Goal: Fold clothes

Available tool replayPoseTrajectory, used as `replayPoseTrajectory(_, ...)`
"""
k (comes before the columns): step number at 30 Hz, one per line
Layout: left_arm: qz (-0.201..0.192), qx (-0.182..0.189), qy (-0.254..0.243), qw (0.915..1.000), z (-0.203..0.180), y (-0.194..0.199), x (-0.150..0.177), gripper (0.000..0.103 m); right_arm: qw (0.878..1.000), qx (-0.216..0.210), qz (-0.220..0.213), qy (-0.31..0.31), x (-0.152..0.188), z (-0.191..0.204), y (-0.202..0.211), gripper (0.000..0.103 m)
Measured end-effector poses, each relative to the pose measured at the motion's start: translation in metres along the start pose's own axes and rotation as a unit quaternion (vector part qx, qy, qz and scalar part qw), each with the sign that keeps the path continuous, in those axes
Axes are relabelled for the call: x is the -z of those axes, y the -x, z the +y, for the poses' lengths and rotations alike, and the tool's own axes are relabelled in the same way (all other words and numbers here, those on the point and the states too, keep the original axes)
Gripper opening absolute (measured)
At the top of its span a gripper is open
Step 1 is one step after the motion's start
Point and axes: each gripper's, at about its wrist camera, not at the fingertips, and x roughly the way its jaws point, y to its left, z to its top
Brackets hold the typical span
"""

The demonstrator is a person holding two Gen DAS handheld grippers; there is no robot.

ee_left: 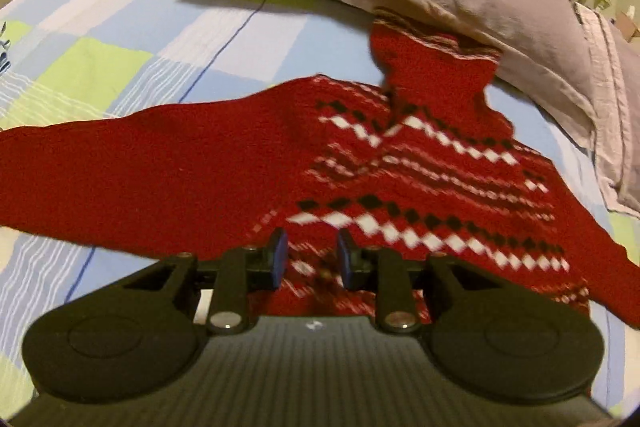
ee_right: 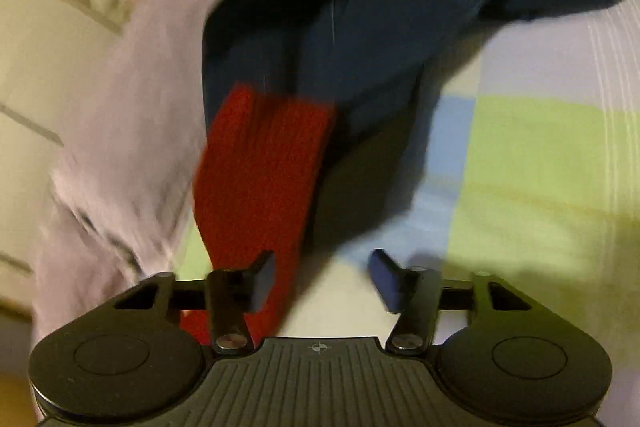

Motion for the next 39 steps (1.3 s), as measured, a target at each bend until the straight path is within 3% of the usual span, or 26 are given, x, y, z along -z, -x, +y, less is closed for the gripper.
replayPoseTrajectory(2, -0.005, 0.004, 0.001, 1.0, -0.005, 0.008, 0.004, 0.022, 1.0, -0.023, -0.02, 0.003, -0.009, -0.002, -0.008, 0.052)
replayPoseTrajectory(7, -0.006, 0.006, 0.015, 0.9999, -0.014, 0.024, 0.017, 0.022, 0.999, -0.041, -0.022, -0.001, -0.028, -0.009, -0.038, 0.052)
replayPoseTrajectory(8, -0.006, 0.004, 0.016, 0.9998, -0.014, 0.027, 0.02, 0.022, 0.999, -0.039, -0.016, 0.0, -0.03, -0.006, -0.043, 0.038)
replayPoseTrajectory(9, -0.006, 0.001, 0.017, 0.9998, -0.015, 0.03, 0.023, 0.022, 0.999, -0.037, -0.014, 0.01, -0.032, -0.001, -0.043, 0.003)
replayPoseTrajectory(14, -0.011, -0.01, 0.029, 0.9995, -0.007, 0.044, 0.033, 0.022, 0.994, -0.018, -0.049, 0.094, -0.039, 0.025, -0.014, 0.003)
replayPoseTrajectory(16, -0.009, -0.018, 0.027, 0.9994, -0.001, 0.046, 0.037, 0.023, 0.992, 0.029, -0.065, 0.106, -0.041, 0.023, -0.008, 0.003)
replayPoseTrajectory(19, 0.005, -0.043, 0.021, 0.9988, 0.012, 0.042, 0.042, 0.023, 0.989, 0.099, -0.029, 0.103, -0.041, 0.007, -0.036, 0.003)
replayPoseTrajectory(20, 0.006, -0.052, 0.022, 0.9984, 0.019, 0.043, 0.042, 0.024, 0.99, 0.107, -0.02, 0.094, -0.041, 0.003, -0.045, 0.005)
replayPoseTrajectory(22, 0.002, -0.071, 0.027, 0.9971, 0.035, 0.047, 0.041, 0.031, 0.989, 0.121, -0.03, 0.078, -0.041, 0.002, -0.047, 0.037)
replayPoseTrajectory(23, -0.003, -0.084, 0.034, 0.9959, 0.046, 0.05, 0.038, 0.034, 0.987, 0.136, -0.039, 0.083, -0.04, 0.007, -0.042, 0.063)
replayPoseTrajectory(24, -0.007, -0.097, 0.042, 0.9943, 0.058, 0.052, 0.036, 0.037, 0.984, 0.151, -0.047, 0.088, -0.039, 0.012, -0.037, 0.068)
replayPoseTrajectory(29, -0.03, -0.147, 0.146, 0.9779, 0.143, 0.058, 0.018, 0.046, 0.985, 0.13, -0.002, 0.115, -0.003, 0.029, -0.013, 0.068)
replayPoseTrajectory(33, -0.047, -0.181, 0.235, 0.9538, 0.215, 0.06, 0.004, 0.049, 0.984, 0.119, 0.045, 0.129, 0.039, 0.038, 0.0, 0.068)
replayPoseTrajectory(35, -0.054, -0.197, 0.282, 0.9375, 0.254, 0.059, -0.003, 0.049, 0.982, 0.124, 0.068, 0.127, 0.067, 0.039, 0.0, 0.068)
replayPoseTrajectory(39, -0.07, -0.214, 0.326, 0.9182, 0.309, 0.052, -0.007, 0.05, 0.98, 0.129, 0.087, 0.125, 0.123, 0.05, -0.001, 0.068)
